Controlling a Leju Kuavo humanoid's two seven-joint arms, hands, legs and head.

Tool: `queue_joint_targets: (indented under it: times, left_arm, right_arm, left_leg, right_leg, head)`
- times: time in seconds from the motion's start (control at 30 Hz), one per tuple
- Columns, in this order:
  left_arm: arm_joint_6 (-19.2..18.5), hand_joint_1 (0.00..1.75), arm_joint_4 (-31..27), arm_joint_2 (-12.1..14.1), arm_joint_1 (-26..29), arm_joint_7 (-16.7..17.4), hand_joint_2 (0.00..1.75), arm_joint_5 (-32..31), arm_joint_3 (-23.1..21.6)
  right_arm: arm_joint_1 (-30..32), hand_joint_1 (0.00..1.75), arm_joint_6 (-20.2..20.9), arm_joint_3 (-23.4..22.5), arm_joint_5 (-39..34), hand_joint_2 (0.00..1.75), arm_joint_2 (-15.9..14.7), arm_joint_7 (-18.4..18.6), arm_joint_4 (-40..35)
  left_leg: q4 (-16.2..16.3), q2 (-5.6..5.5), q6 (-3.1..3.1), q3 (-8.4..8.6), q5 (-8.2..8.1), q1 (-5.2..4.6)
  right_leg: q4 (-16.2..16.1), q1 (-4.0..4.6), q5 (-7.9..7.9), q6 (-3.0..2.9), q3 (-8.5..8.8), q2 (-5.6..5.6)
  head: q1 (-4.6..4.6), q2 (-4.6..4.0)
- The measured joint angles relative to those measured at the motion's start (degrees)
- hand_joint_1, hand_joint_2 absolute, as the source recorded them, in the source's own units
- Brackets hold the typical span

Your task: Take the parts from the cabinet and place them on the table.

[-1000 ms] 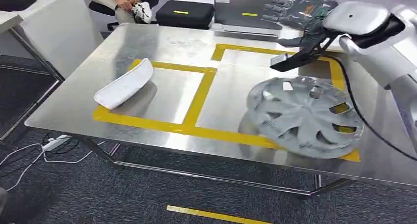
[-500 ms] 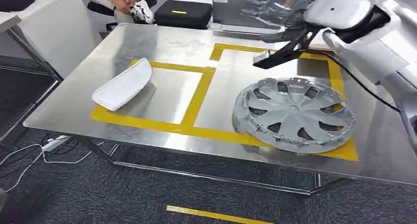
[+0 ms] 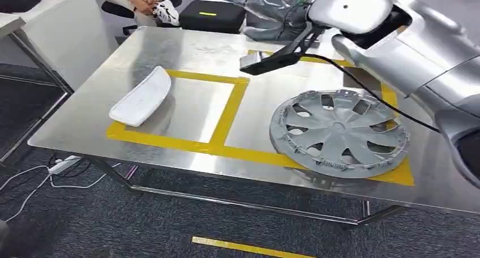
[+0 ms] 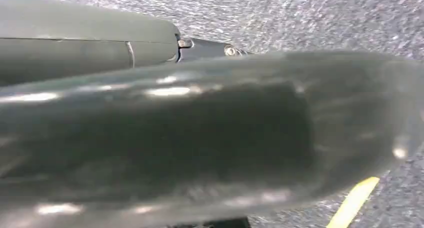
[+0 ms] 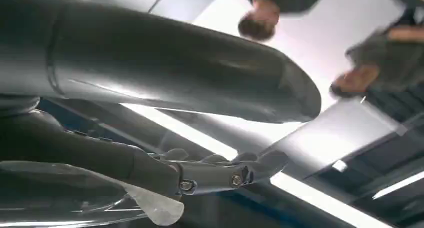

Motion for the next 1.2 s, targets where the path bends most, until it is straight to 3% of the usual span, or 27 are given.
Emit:
queue_joint_targets:
  times: [0.13, 0.2, 0.33, 0.43, 0.47, 0.53, 0.6, 0.63, 0.67, 0.7, 0.77, 0.8, 0.83, 0.87, 0.9, 0.97, 1.0, 1.03, 1.13, 1.17, 1.2]
  left_arm:
    - [0.7, 0.00, 0.0, 0.0, 0.0, -0.9, 0.00, -0.5, -0.7]
    - [1.6, 0.00, 0.0, -0.1, 0.0, -1.0, 0.00, -0.9, -1.0]
    - [2.9, 0.00, 0.0, -0.7, 0.1, -0.9, 0.00, -1.5, -1.5]
    - [2.5, 0.00, 0.0, -0.8, 0.2, -0.9, 0.00, -1.5, -1.5]
    - [2.4, 0.00, 0.0, -0.8, 0.1, -0.9, 0.00, -1.4, -1.5]
    - [2.0, 0.00, 0.0, -0.9, 0.1, -0.9, 0.00, -1.4, -1.5]
    - [1.7, 0.00, 0.0, -0.9, 0.1, -0.9, 0.00, -1.4, -1.5]
    - [1.7, 0.00, 0.0, -0.9, 0.2, -0.9, 0.00, -1.4, -1.5]
    - [1.7, 0.00, 0.0, -0.9, 0.3, -0.9, 0.00, -1.3, -1.5]
    - [1.7, 0.00, 0.0, -0.9, 0.4, -0.9, 0.00, -1.2, -1.5]
    - [1.9, 0.00, 0.0, -0.9, 0.3, -0.8, 0.00, -0.8, -1.5]
    - [2.0, 0.00, 0.0, -0.9, 0.3, -0.5, 0.00, -0.5, -1.5]
    - [2.2, 0.00, 0.0, -1.0, 0.2, -0.1, 0.00, -0.3, -1.5]
    - [2.3, 0.00, 0.0, -0.9, 0.3, 0.0, 0.00, -0.1, -1.4]
    - [2.3, 0.00, 0.0, -0.9, 0.4, 0.1, 0.00, 0.0, -1.4]
    - [2.4, 0.00, 0.0, -1.0, 0.7, 0.0, 0.00, 0.2, -1.3]
    - [2.5, 0.00, 0.0, -0.9, 0.9, 0.0, 0.00, 0.2, -1.3]
    - [2.6, 0.00, 0.0, -0.9, 0.9, 0.0, 0.00, 0.3, -1.2]
    - [2.6, 0.00, 0.0, -0.8, 0.9, 0.0, 0.00, 0.3, -1.2]
    - [2.6, 0.00, 0.0, -0.8, 0.9, 0.0, 0.00, 0.3, -1.2]
    - [2.7, 0.00, 0.0, -0.8, 0.9, 0.0, 0.00, 0.3, -1.2]
  right_arm:
    - [3.4, 0.00, -8.1, -6.5, -1.0, 0.00, -2.0, 4.2, -5.1]
    - [6.7, 0.00, -10.2, -11.2, 0.3, 0.00, -3.6, 5.2, -9.7]
    - [12.6, 0.00, -8.9, -18.6, 1.9, 0.00, -6.2, 4.7, -17.3]
    - [16.1, 0.00, -7.7, -23.4, 1.0, 0.00, -7.4, 4.1, -21.7]
    - [17.1, 0.00, -7.5, -24.7, 0.6, 0.00, -7.7, 3.9, -22.8]
    - [19.0, 0.00, -7.2, -27.4, -1.8, 0.00, -8.6, 3.4, -24.6]
    - [21.8, 0.00, -7.2, -30.0, -3.9, 0.00, -9.3, 2.8, -26.4]
    - [23.3, 0.00, -7.2, -31.2, -4.4, 0.00, -9.7, 2.6, -27.0]
    - [24.4, 0.00, -7.3, -32.1, -5.1, 0.00, -10.1, 2.6, -27.5]
    - [25.9, 0.00, -7.4, -33.1, -6.9, 0.00, -10.3, 2.4, -28.3]
    - [29.7, 0.00, -7.9, -36.4, -12.9, 0.00, -10.6, 1.0, -30.6]
    - [32.7, 0.00, -8.5, -38.9, -17.5, 0.00, -10.6, -0.7, -32.7]
    - [36.3, 0.00, -9.0, -41.4, -21.4, 0.00, -10.6, -2.6, -35.1]
    - [40.0, 0.00, -9.4, -43.3, -23.5, 0.00, -10.6, -4.2, -37.2]
    - [43.4, 0.00, -9.9, -45.0, -25.0, 0.00, -10.6, -5.5, -39.1]
    - [48.9, 0.00, -10.4, -47.3, -25.7, 0.00, -10.6, -6.7, -42.1]
    - [50.7, 0.00, -10.5, -48.2, -25.8, 0.00, -10.6, -6.9, -43.5]
    - [52.0, 0.00, -10.5, -48.9, -25.9, 0.00, -10.6, -6.9, -44.6]
    - [54.4, 0.00, -10.3, -50.5, -26.0, 0.00, -10.6, -6.6, -46.7]
    - [55.2, 0.00, -10.3, -50.9, -26.1, 0.00, -10.6, -6.5, -47.2]
    - [56.1, 0.00, -10.2, -51.3, -26.6, 0.00, -10.6, -6.6, -47.7]
  left_leg:
    - [0.0, -0.01, 0.14, 0.00, -0.09, -0.07]
    - [0.1, -0.01, 0.25, -0.01, -0.17, -0.13]
    - [0.5, -0.03, 0.73, -0.16, -0.46, -0.43]
    - [0.7, -0.02, 1.24, -0.27, -0.32, -0.72]
    - [-0.1, 0.01, 1.79, -0.07, 0.13, -0.50]
    - [-0.8, 0.11, 2.45, 0.07, 0.73, -0.24]
    - [-0.8, -0.03, 2.62, -0.25, 0.85, -0.33]
    - [-0.8, -0.18, 2.68, -0.41, 0.94, -0.40]
    - [-0.8, -0.27, 2.63, -0.54, 1.05, -0.44]
    - [-0.8, -0.32, 2.50, -0.66, 1.20, -0.49]
    - [-0.8, -0.41, 2.17, -0.74, 1.41, -0.53]
    - [-0.7, -0.56, 2.00, -0.74, 1.51, -0.51]
    - [-0.7, -0.67, 1.51, -0.99, 1.79, -0.58]
    - [-0.8, -0.87, 1.10, -1.00, 2.08, -0.47]
    - [-0.8, -0.99, 0.75, -1.01, 2.32, -0.34]
    - [-1.0, -1.12, -0.11, -1.06, 2.88, -0.39]
    - [-0.5, -0.86, -0.41, -1.46, 1.69, -0.23]
    - [1.5, -0.50, -0.81, -2.07, -0.96, -0.26]
    - [14.2, -0.40, -1.58, -5.63, -8.89, -0.06]
    - [16.3, -0.39, -1.66, -5.70, -9.39, -0.06]
    - [15.8, -0.39, -1.67, -4.66, -8.47, -0.06]
  right_leg:
    - [0.0, -0.06, 0.01, 0.03, 0.07, -0.03]
    - [-0.1, -0.11, 0.02, 0.12, 0.10, -0.04]
    - [-0.1, -0.38, -0.03, 0.62, 0.15, -0.06]
    - [-0.5, -0.63, 0.43, 1.47, 0.30, 0.01]
    - [-0.6, -0.65, 0.40, 1.65, 0.30, 0.02]
    - [2.7, -0.64, -2.98, 1.28, -1.50, 0.56]
    - [12.1, -0.44, -7.61, 1.33, -5.44, 0.95]
    - [16.4, -0.36, -9.10, 1.29, -7.36, 1.02]
    - [17.8, -0.30, -8.98, 1.22, -8.03, 1.02]
    - [16.3, -0.22, -7.31, 1.05, -7.27, 1.01]
    - [7.0, -0.09, -2.28, 0.55, -2.27, 1.01]
    - [1.7, -0.03, -0.76, 0.22, 0.69, 1.03]
    - [-0.4, 0.36, -1.84, 0.05, 2.62, 1.17]
    - [-0.2, 0.60, -1.14, -0.04, 2.20, 1.12]
    - [-0.3, 0.75, -1.17, -0.09, 2.11, 1.05]
    - [-0.3, 0.87, -0.69, -0.90, 1.76, 1.01]
    - [-0.6, 0.30, -0.03, -1.76, 1.41, 0.62]
    - [-0.6, 0.27, 0.31, -2.23, 0.94, 0.62]
    - [-0.5, 0.37, 1.52, -2.64, -0.67, 0.56]
    - [-0.5, 0.39, 1.90, -2.61, -1.29, 0.55]
    - [-0.3, 0.39, 2.26, -2.55, -1.89, 0.55]
  head:
    - [0.02, 0.00]
    - [0.00, 0.00]
    - [0.02, 0.00]
    - [-0.04, 0.00]
    - [0.00, 0.00]
    - [0.09, 0.00]
    - [0.13, 0.00]
    - [0.20, 0.00]
    - [0.22, 0.00]
    - [0.20, 0.00]
    - [0.20, 0.00]
    - [0.17, 0.00]
    - [0.20, 0.00]
    - [-0.02, 0.02]
    - [0.51, 0.00]
    - [0.50, 0.00]
    - [0.50, 0.00]
    - [0.22, 0.00]
    - [0.18, 0.00]
    - [0.18, 0.00]
    - [0.18, 0.00]
